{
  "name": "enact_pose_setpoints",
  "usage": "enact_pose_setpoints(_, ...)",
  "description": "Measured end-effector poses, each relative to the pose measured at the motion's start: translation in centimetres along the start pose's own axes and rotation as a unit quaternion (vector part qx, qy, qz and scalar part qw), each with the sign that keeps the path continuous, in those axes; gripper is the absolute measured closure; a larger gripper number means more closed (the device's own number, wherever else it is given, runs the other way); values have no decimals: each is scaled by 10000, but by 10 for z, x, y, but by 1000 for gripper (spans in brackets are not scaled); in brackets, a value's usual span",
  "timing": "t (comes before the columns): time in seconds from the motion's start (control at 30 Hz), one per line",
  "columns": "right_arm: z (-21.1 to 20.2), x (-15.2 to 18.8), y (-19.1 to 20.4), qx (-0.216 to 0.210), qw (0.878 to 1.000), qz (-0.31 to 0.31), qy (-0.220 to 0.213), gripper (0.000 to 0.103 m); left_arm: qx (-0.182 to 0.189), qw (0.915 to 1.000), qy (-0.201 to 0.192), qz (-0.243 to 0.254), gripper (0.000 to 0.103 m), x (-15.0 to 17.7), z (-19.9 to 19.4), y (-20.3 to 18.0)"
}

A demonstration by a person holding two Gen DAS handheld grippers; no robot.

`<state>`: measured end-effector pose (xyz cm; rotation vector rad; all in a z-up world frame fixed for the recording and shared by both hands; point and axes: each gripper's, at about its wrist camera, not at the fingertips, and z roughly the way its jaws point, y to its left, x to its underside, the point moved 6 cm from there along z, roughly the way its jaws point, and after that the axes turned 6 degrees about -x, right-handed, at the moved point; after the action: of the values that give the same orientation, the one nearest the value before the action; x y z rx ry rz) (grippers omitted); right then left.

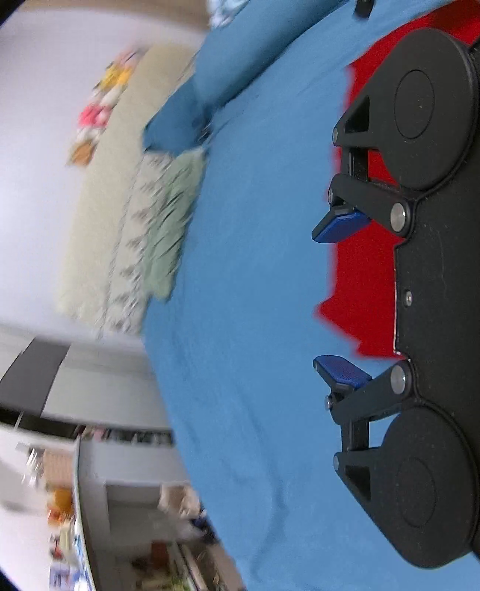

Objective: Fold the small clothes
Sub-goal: 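Lay the hem over the collar and open both tools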

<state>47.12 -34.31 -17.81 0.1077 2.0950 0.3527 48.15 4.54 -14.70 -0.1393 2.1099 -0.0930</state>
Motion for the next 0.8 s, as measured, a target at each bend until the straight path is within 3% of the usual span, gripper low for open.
enact_pose_setpoints(0.07, -1, 20, 17, -281, 9989, -157, 353, 10, 260, 9986, 455, 110, 32, 26, 5, -6)
enact_pose_setpoints(0.13, 7, 41, 25, -382, 9964, -154, 743, 6, 277, 9965, 770, 166, 32, 50, 14, -6)
enact_pose_setpoints(0.23, 17, 66, 16, -176, 9942, -50, 1063, 6, 213, 9944, 1018, 201, 32, 76, 24, 2)
enact_pose_setpoints(0.33, 15, 70, -3, -44, 9955, 203, 920, 7, 135, 9936, 1040, 425, 32, 79, 23, 4)
enact_pose_setpoints(0.5, 6, 53, -10, 47, 9942, 743, 773, 6, 6, 9938, 1083, 252, 32, 69, 24, 7)
enact_pose_setpoints(0.57, -6, 45, -5, 32, 9951, 678, 720, 6, -141, 9942, 1012, 327, 32, 64, 15, 7)
enact_pose_setpoints(0.73, -59, 5, 9, 166, 9988, 201, 418, 4, -11, 9958, 700, 586, 29, 42, -30, -9)
enact_pose_setpoints(0.77, -71, -2, 8, 216, 9988, 181, 405, 4, 13, 9959, 618, 656, 25, 37, -40, -15)
enact_pose_setpoints(0.8, -84, -7, 7, 216, 9986, 209, 439, 4, 55, 9961, 553, 692, 11, 34, -48, -21)
